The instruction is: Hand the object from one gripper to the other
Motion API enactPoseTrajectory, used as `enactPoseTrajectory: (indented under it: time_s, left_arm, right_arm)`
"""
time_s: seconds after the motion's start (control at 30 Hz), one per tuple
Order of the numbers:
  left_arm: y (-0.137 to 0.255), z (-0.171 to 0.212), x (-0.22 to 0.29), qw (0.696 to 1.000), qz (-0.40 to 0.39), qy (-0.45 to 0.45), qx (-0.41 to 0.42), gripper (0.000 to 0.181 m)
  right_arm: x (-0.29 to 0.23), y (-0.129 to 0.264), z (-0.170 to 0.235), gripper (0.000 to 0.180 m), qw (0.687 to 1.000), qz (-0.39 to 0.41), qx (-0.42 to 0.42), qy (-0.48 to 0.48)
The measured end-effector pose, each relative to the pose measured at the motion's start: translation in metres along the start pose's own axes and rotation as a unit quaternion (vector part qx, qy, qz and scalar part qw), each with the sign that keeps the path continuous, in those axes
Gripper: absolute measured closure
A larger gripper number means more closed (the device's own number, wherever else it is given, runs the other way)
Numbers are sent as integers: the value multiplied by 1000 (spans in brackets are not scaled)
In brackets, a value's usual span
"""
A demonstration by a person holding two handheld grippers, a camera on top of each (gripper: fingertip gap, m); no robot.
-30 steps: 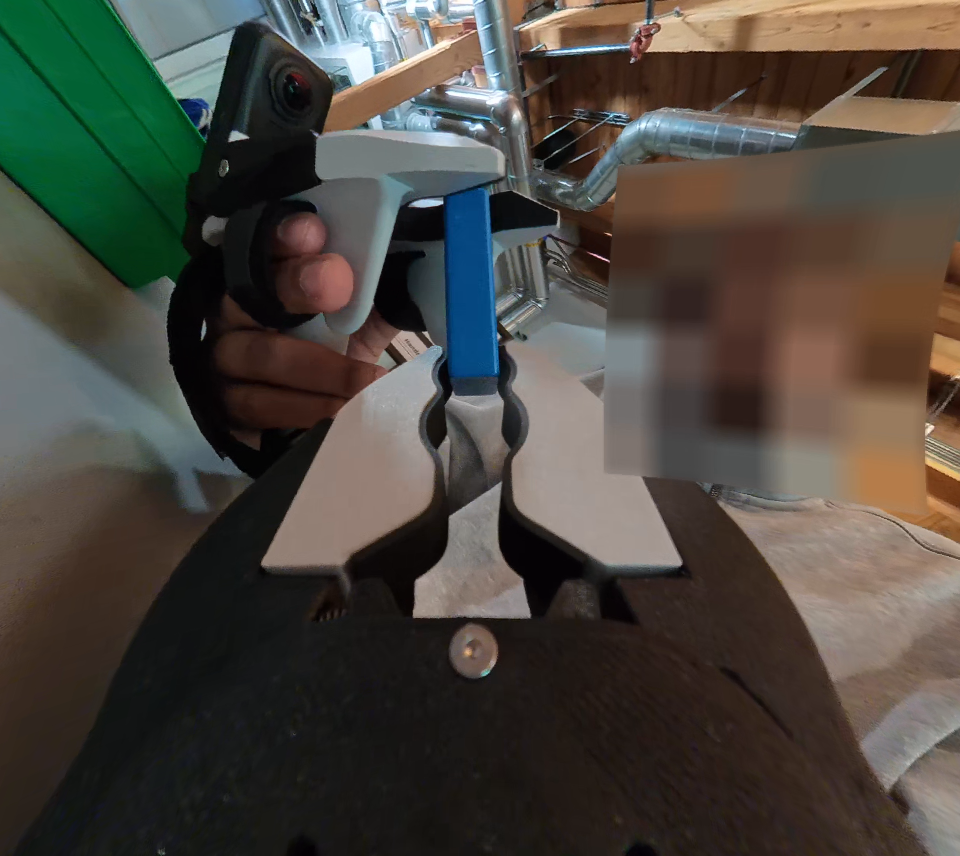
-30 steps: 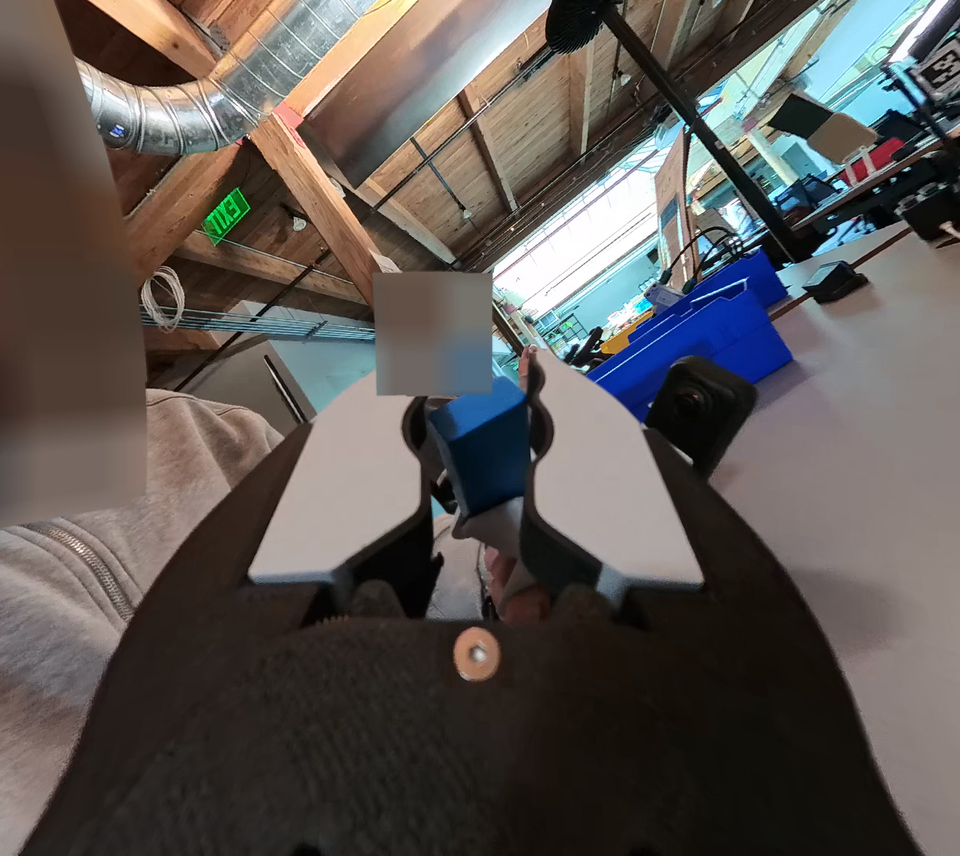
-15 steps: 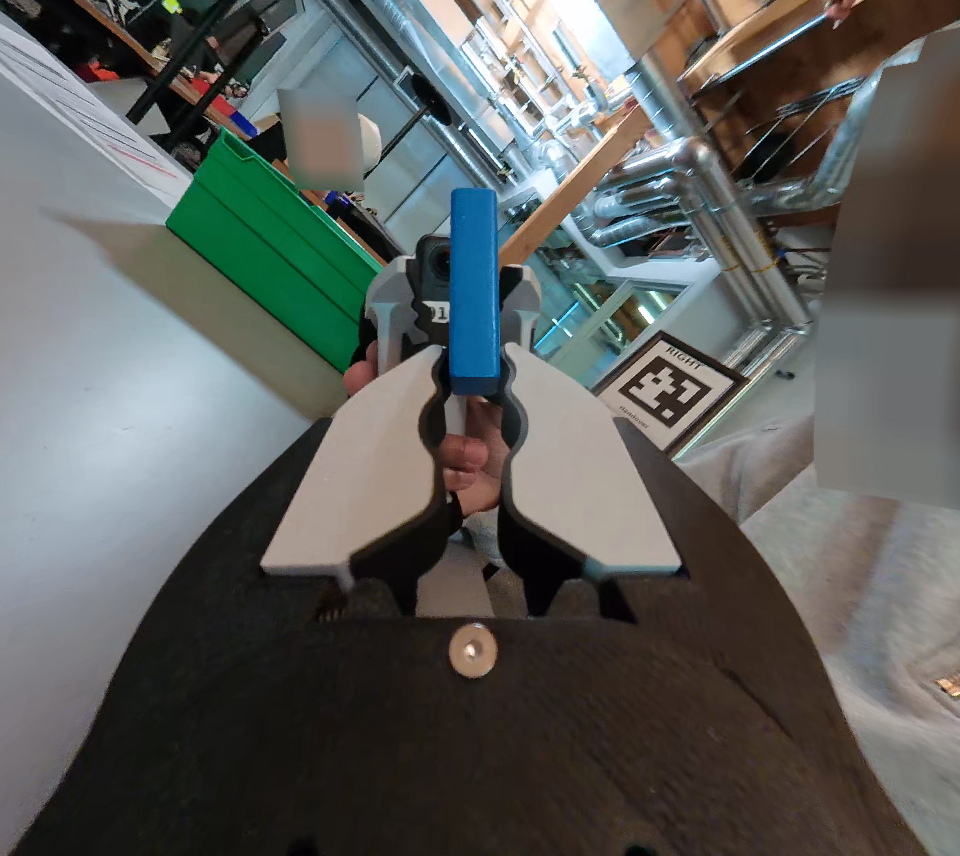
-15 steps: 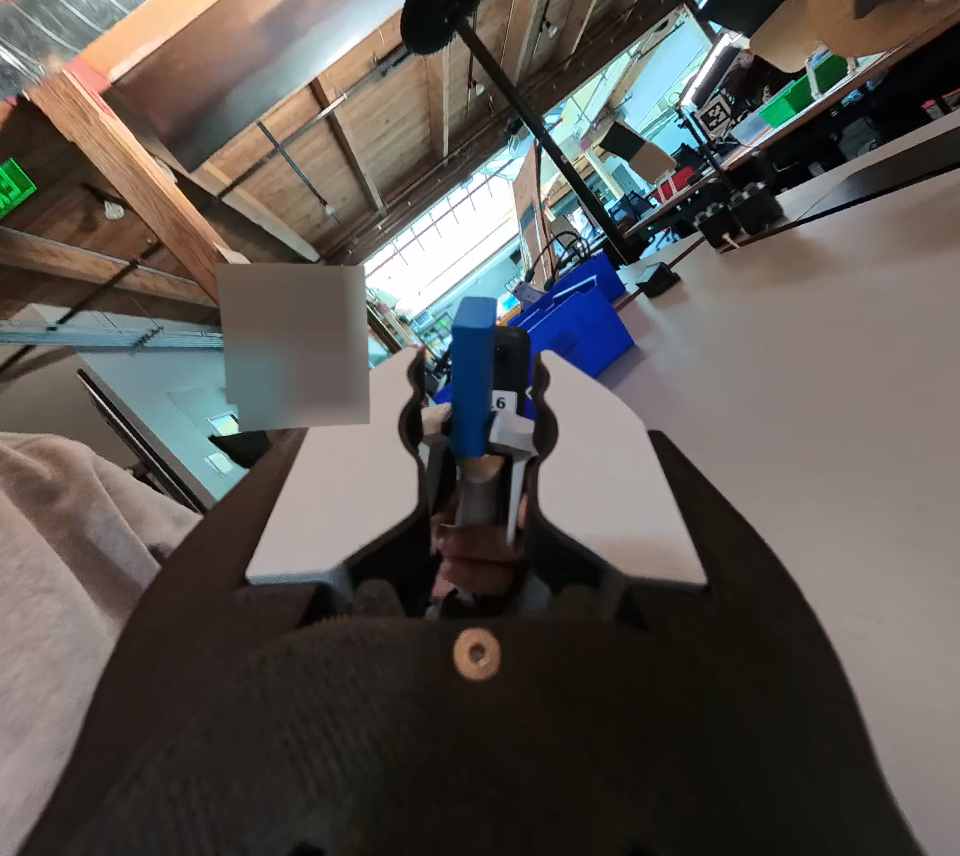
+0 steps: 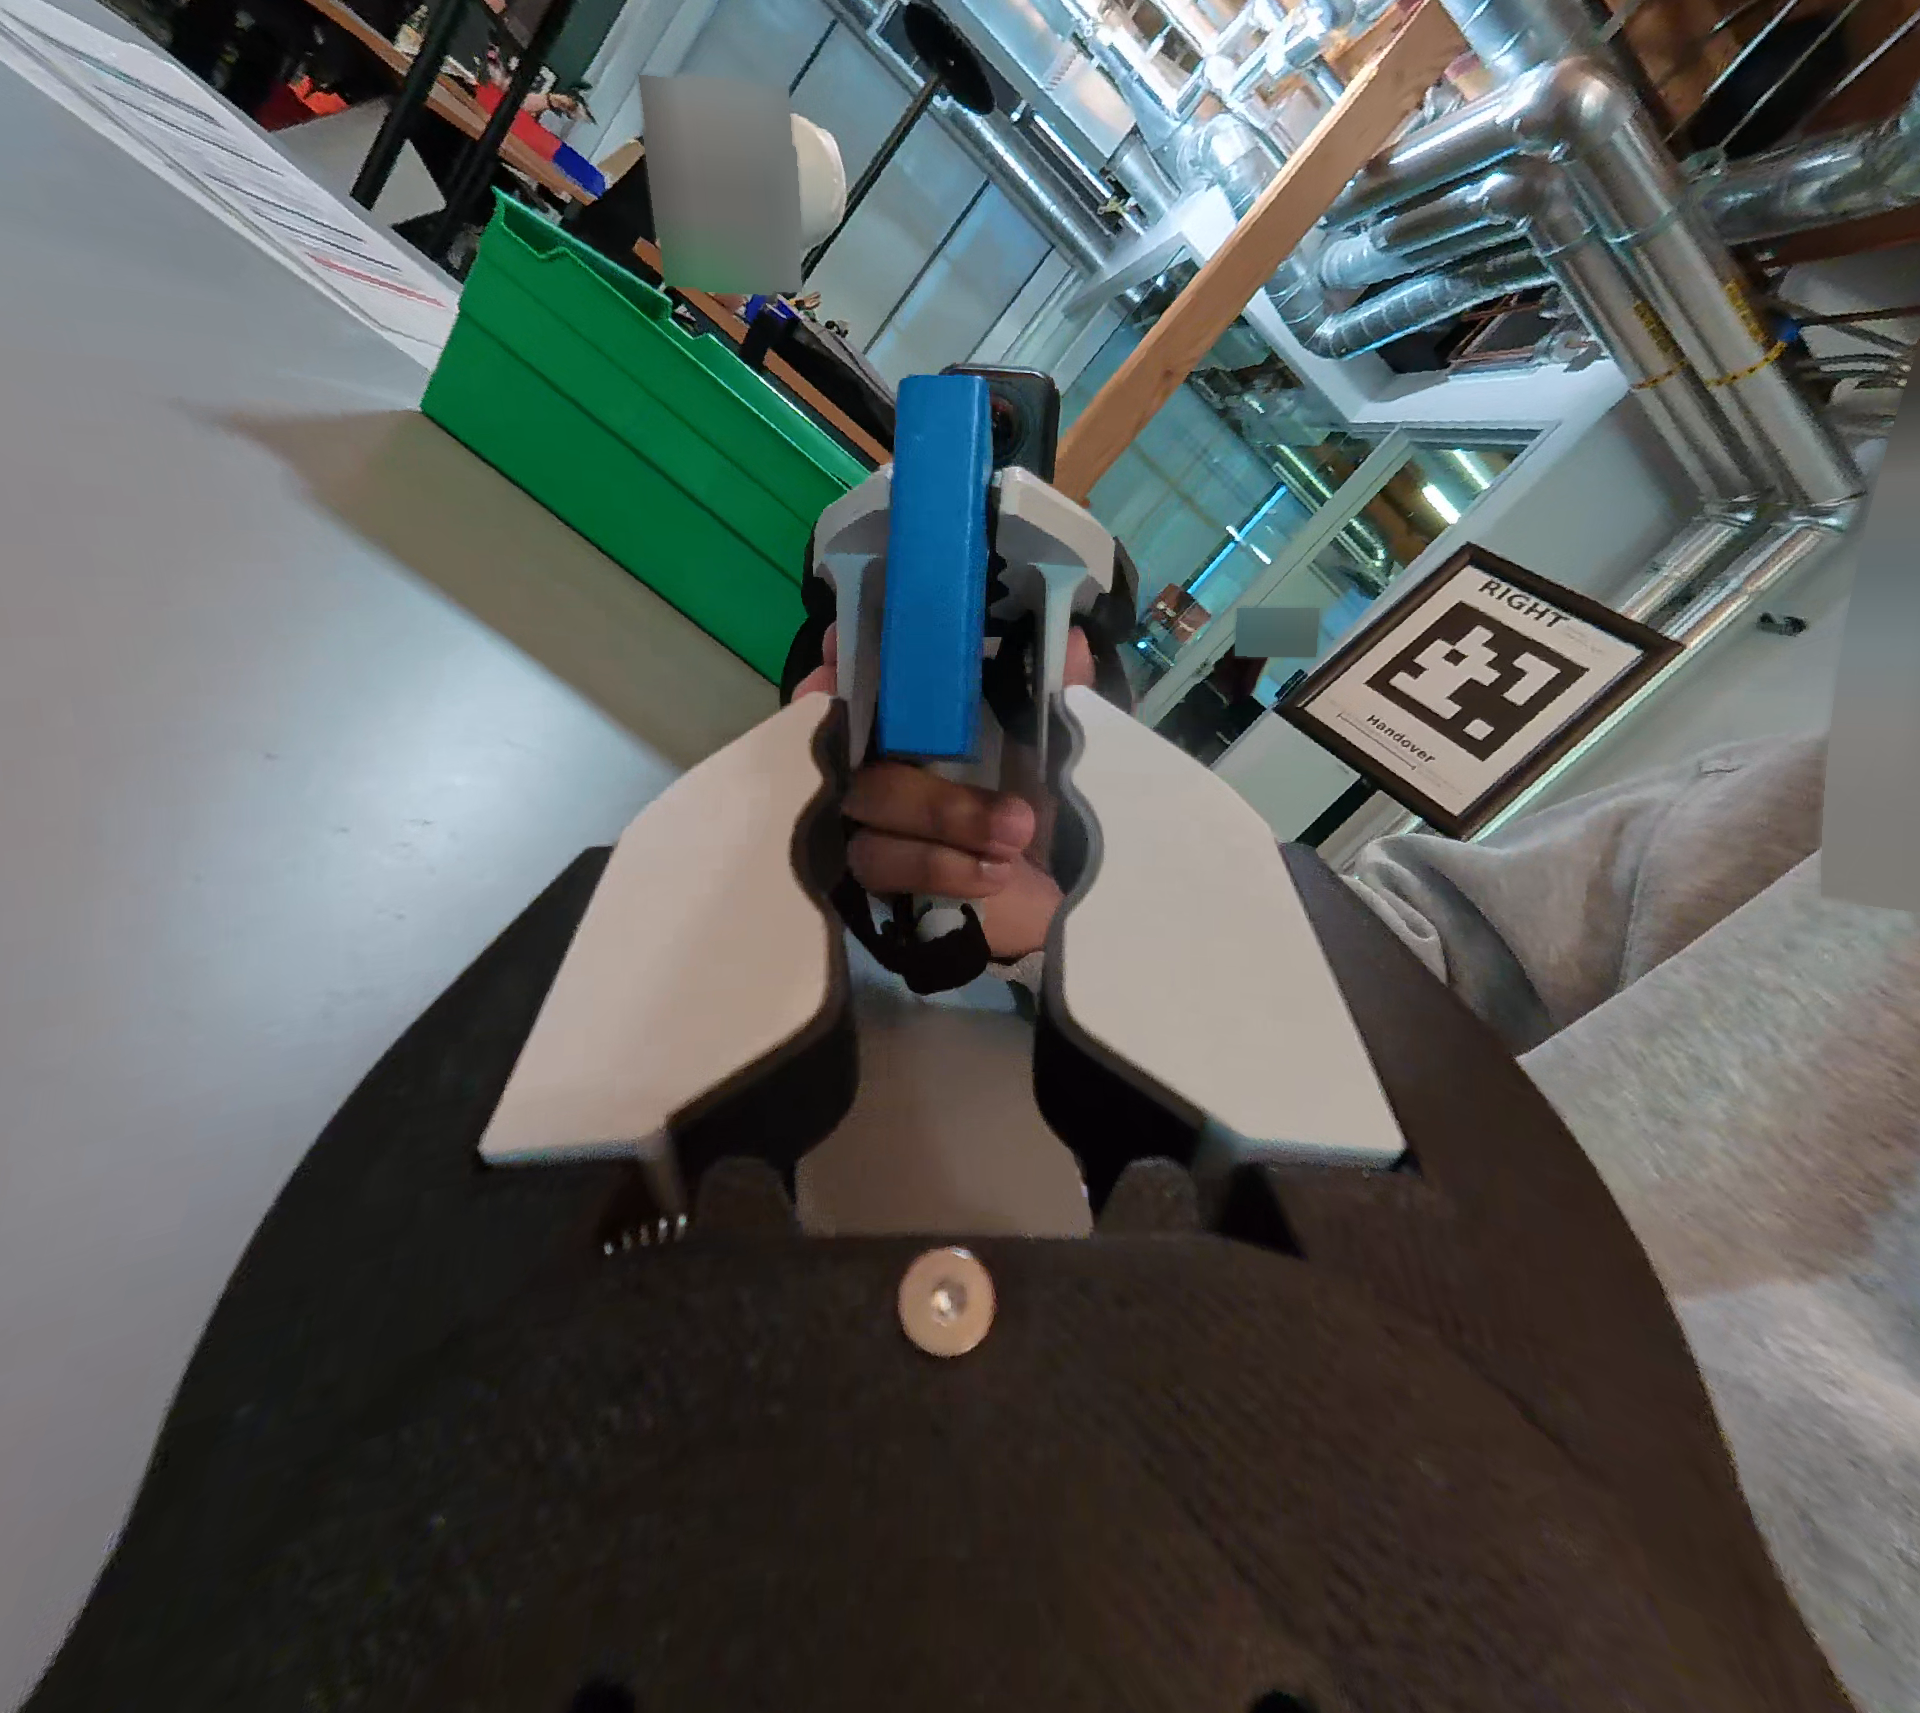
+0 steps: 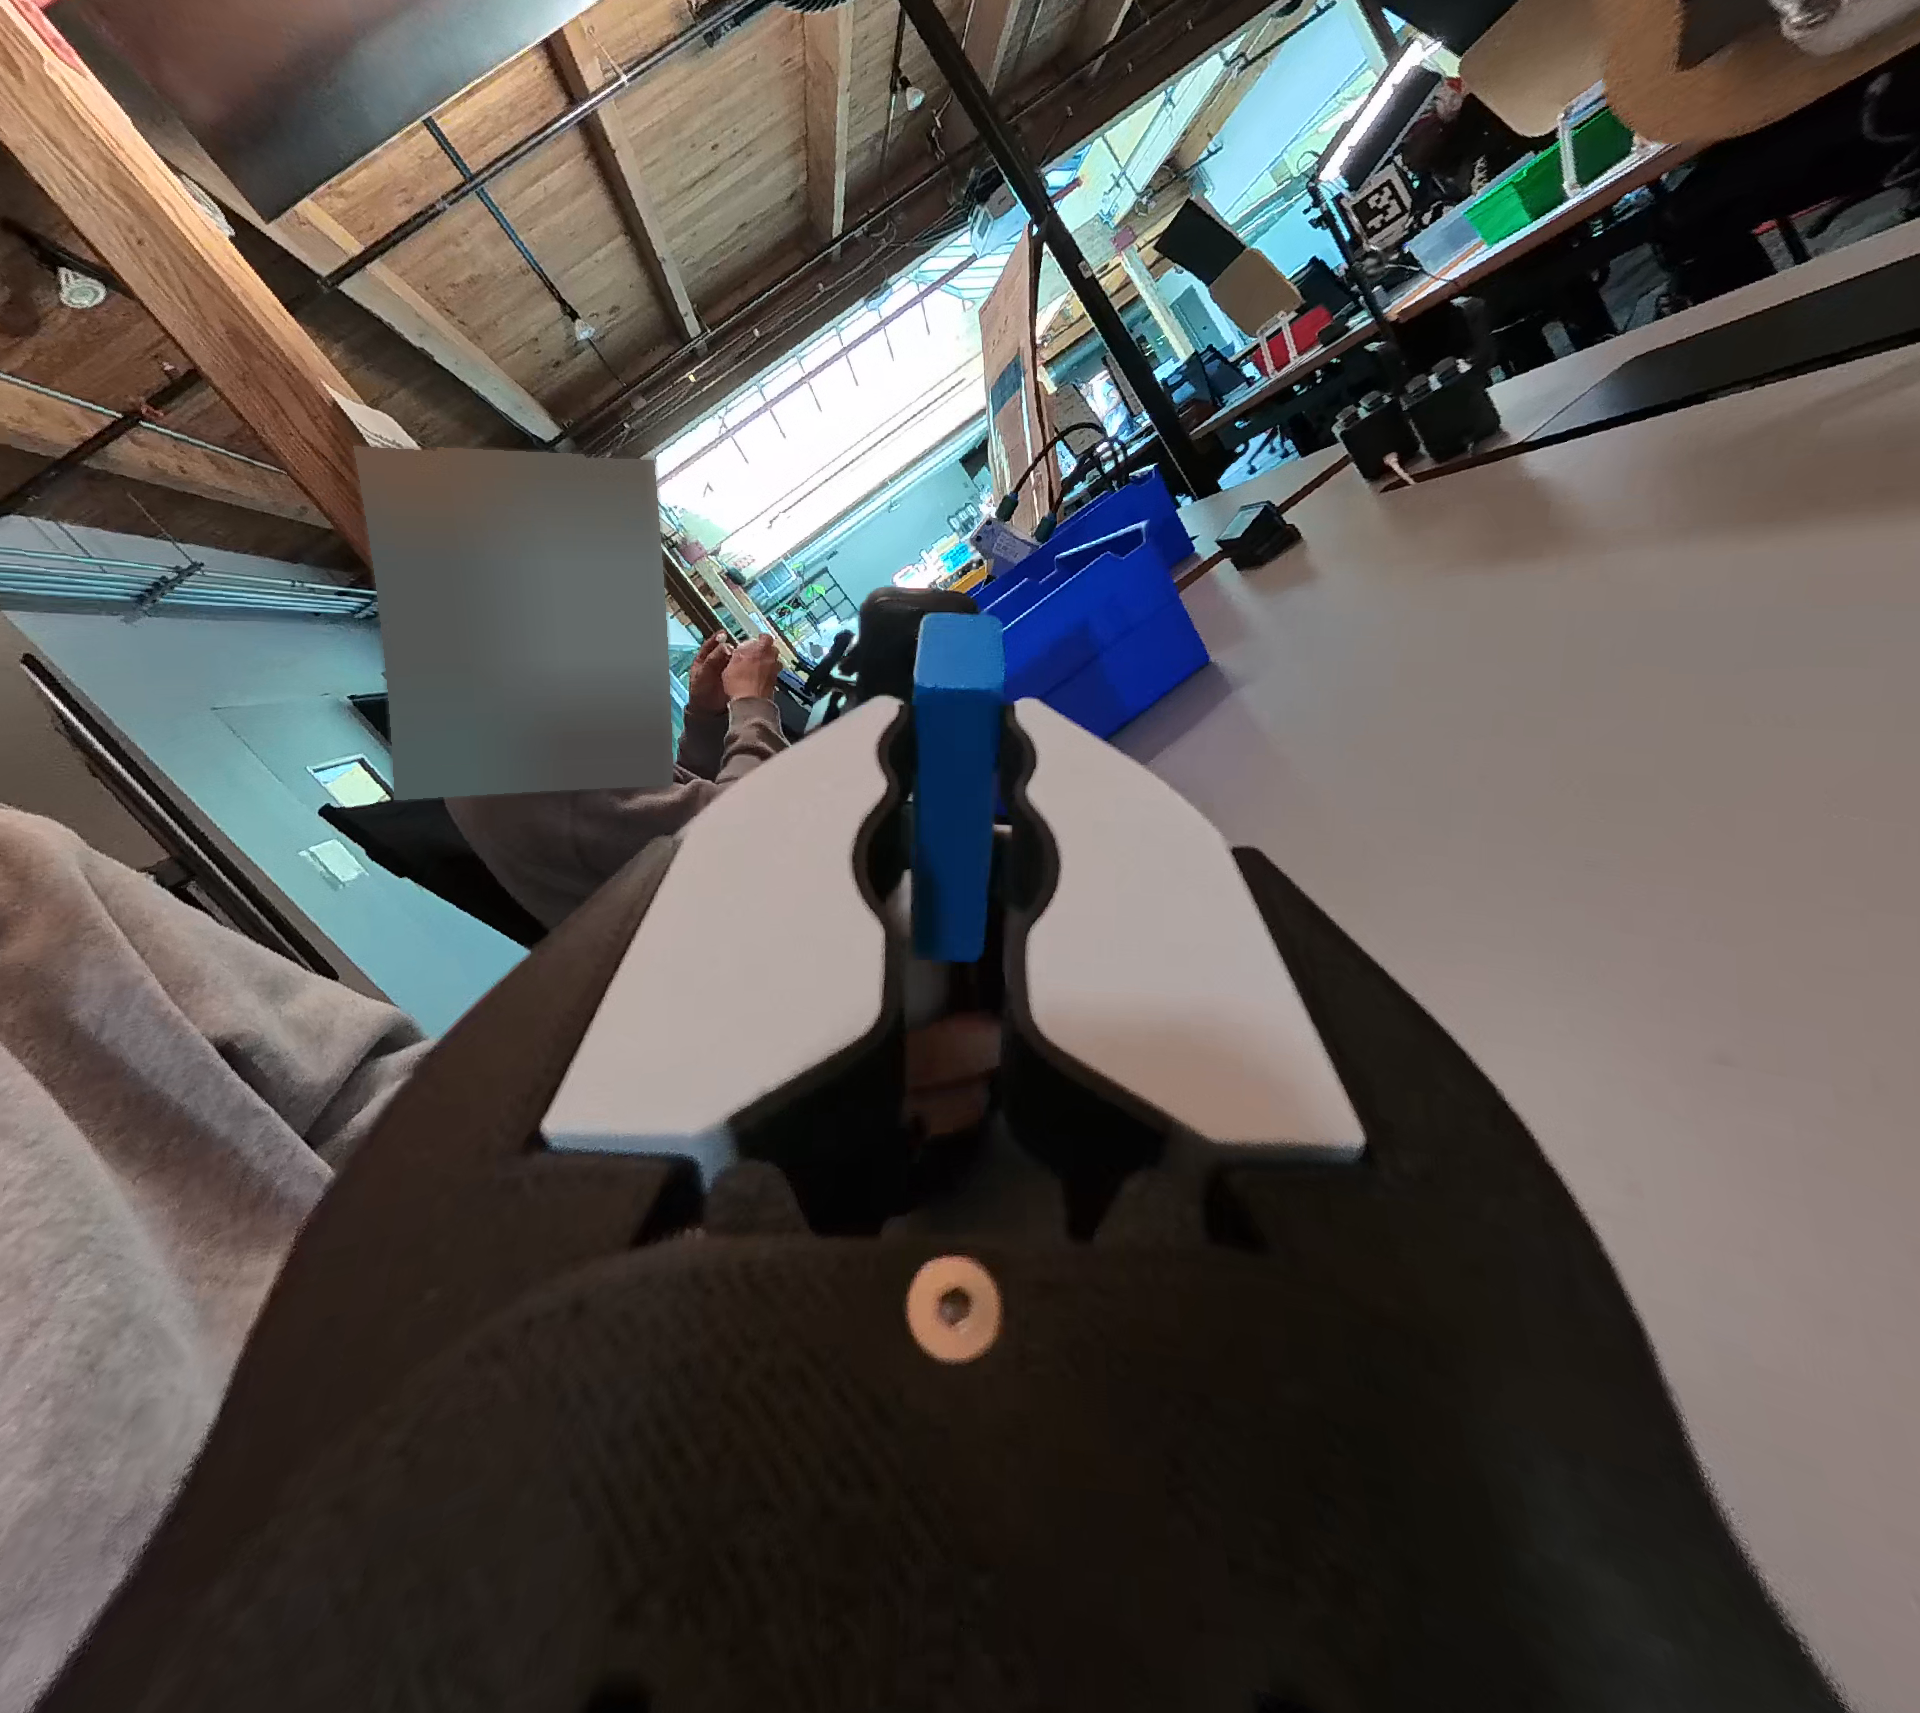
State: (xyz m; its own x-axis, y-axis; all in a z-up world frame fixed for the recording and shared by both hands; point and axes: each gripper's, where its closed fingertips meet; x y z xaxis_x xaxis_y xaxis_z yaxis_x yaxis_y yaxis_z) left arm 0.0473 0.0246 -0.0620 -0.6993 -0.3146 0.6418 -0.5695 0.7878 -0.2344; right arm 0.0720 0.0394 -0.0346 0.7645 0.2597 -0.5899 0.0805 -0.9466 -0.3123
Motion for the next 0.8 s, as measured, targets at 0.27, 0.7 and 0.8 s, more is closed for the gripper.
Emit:
enactPoseTrajectory:
  time_s: [0.27,0.7,0.8]
  left_arm:
    - [7,0,-4,999,-20,-25,-32,137]
    - [8,12,5,996,17,14,-85,155]
    - [8,13,4,996,9,-1,-88,163]
  right_arm:
    - [3,5,-6,164,1000,-7,10,-29]
    - [-9,-4,18,164,996,-27,-76,23]
    - [-11,-4,18,164,996,-30,-76,23]
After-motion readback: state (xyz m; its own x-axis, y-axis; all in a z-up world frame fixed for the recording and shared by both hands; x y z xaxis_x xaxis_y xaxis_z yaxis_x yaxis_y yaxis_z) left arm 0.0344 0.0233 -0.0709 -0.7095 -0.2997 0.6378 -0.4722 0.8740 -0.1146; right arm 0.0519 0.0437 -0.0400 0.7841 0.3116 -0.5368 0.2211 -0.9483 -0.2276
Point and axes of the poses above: each gripper's, where its closed fingertips meet, y back along the fingers, z out of its underside, x = y × z across the jaws, and after that the axes turned 3 degrees about x, right-handed
